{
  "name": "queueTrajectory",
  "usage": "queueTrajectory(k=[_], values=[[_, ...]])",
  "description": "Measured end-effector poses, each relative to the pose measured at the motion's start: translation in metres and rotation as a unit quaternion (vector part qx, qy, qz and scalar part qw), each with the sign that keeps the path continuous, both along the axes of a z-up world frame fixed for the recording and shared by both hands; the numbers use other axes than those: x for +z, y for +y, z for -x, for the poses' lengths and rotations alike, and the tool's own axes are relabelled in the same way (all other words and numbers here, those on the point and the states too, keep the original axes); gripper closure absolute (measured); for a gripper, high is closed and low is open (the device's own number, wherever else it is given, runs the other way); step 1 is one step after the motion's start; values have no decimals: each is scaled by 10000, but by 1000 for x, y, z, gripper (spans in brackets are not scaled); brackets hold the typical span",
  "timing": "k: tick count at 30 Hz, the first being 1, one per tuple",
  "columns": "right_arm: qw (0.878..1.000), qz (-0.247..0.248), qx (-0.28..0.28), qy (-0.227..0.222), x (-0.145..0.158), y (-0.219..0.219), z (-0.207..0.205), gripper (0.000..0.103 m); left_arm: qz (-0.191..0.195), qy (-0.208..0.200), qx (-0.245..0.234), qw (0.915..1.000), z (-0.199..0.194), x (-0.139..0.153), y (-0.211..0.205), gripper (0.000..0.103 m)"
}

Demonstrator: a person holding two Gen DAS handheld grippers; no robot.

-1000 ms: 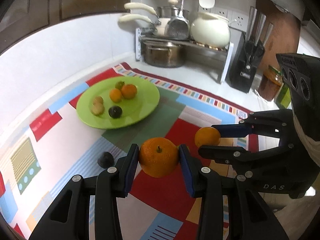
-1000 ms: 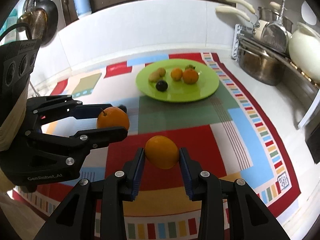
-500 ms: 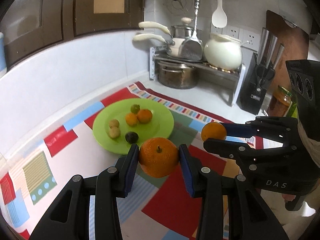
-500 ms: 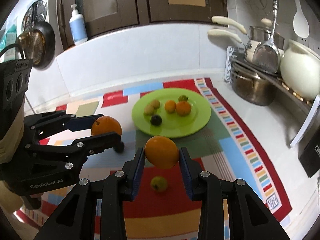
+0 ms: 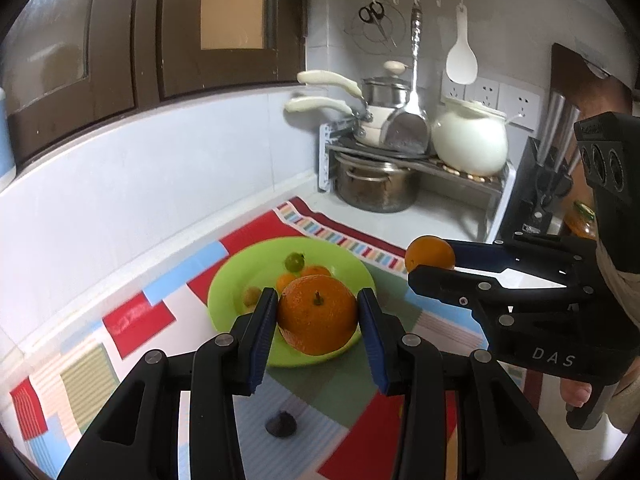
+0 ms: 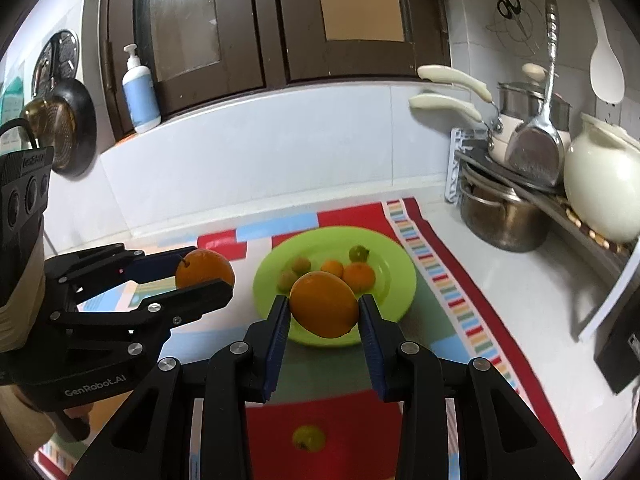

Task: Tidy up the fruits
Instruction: 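Carry both oranges onto the green plate and open both grippers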

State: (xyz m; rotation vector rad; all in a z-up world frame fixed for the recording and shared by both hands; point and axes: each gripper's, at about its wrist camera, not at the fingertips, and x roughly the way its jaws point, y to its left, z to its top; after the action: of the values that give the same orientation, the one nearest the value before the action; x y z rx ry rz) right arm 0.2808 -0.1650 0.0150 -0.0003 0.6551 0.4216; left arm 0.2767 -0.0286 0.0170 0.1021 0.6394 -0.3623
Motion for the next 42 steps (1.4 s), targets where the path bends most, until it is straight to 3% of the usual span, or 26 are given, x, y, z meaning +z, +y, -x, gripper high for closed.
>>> queueTrajectory(k=[20, 28, 42], values=[[9998, -54, -43, 168, 9, 9, -88, 67, -95, 74, 127, 9998, -86, 6, 6, 62], [9994, 80, -74, 315, -3, 14, -117, 67, -124, 343, 243, 9990, -121, -13, 9, 62], [9955, 90, -205, 925, -56, 9, -169, 67, -173, 1051, 277, 9939, -176, -66, 6, 62]])
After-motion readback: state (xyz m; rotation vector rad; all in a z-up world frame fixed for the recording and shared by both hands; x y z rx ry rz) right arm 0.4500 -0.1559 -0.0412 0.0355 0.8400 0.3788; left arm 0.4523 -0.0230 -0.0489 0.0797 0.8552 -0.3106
